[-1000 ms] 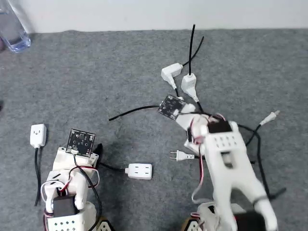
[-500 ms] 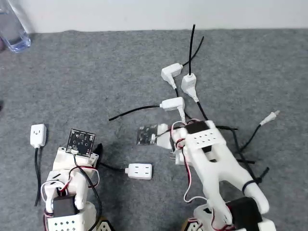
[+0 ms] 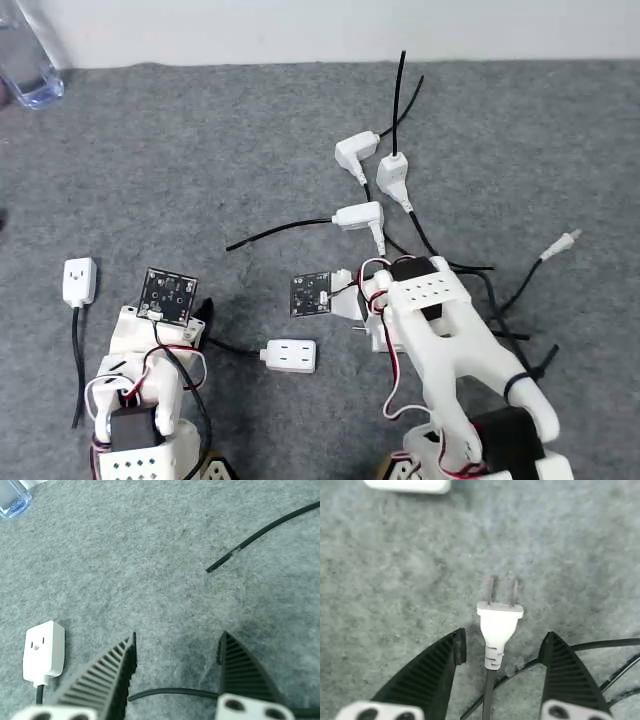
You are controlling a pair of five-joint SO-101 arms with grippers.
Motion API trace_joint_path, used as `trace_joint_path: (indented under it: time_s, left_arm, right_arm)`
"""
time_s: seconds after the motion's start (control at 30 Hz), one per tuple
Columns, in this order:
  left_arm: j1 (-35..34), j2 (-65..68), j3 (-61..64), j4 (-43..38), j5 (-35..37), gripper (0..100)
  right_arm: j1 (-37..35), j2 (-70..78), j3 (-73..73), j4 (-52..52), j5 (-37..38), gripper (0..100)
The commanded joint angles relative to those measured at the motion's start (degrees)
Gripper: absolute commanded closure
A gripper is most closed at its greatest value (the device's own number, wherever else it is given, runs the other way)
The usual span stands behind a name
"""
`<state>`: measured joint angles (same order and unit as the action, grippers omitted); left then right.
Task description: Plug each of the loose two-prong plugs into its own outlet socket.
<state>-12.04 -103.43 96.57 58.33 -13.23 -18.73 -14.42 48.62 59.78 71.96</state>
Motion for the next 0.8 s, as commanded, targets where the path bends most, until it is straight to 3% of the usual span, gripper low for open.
trace_joint_path:
  time_s: [0.0, 0.77]
  left_arm:
    - [0.09, -0.62, -0.13, -0.09, -0.26, 75]
    - [0.09, -0.62, -0.13, 0.00, -0.26, 75]
  right_arm:
    - [0.48, 0.04, -0.35, -1.10, 0.79, 75.7]
    - [0.31, 8.48, -2.90, -5.67, 0.88, 75.7]
